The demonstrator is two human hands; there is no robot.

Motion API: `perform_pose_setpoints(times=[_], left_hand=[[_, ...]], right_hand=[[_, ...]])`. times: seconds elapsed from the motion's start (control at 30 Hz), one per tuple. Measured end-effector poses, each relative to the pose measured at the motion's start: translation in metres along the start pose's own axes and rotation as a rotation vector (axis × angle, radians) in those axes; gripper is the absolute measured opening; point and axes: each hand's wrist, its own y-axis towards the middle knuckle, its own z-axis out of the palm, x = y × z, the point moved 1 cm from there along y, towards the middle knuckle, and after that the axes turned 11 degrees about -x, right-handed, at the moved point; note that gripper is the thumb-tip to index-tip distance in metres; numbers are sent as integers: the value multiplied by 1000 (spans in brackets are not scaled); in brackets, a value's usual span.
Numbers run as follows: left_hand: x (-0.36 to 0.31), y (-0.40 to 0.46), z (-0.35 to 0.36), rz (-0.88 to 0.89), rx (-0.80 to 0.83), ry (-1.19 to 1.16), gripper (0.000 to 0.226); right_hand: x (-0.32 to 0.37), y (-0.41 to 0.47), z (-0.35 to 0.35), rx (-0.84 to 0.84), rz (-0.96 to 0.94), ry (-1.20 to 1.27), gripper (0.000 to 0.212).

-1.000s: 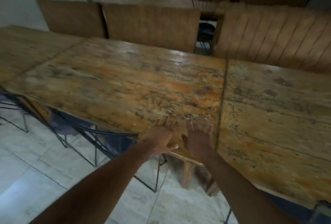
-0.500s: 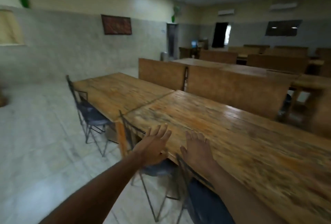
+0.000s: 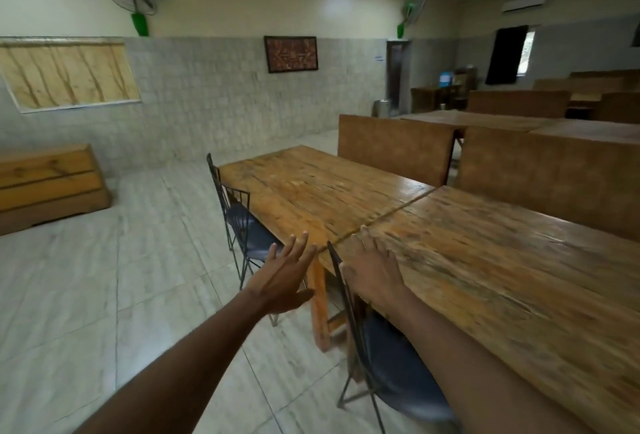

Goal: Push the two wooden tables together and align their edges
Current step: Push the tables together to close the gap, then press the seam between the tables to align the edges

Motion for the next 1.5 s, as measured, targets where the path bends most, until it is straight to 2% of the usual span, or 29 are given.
perform_pose_setpoints(times=[0.17,0.33,0.4,0.53,0.67,0.77,0.87,0.93,1.03,1.17,1.5], left_hand=[[87,77,63,-16,121,-59,88],[150,153,117,24,209,-126,69],[179,188,150,67,251,-133,64],[216,243,224,215,311,-125,61],[244,287,305,373,386,-148,61],[255,311,365,504,437,-194,67],[262,323,404,581,394,-242,61],[266,331,430,595,361,-281,60],[267,334,455,613,259,-350,61],[269,341,468,655,146,-459,59],[250,373,478,689,146,-482,59]], right_hand=[[26,124,90,-41,61,149,67],[43,209,169,56,112,198,65],[42,237,207,90,186,220,64],[29,263,272,158,309,176,63],[31,302,322,134,391,74,69],[29,332,372,100,566,38,63],[4,336,403,69,773,9,60],[-20,334,420,31,831,-54,58],[-51,330,434,-13,822,-128,57],[-57,334,438,-98,784,-201,56],[-60,335,442,-83,767,-251,59]])
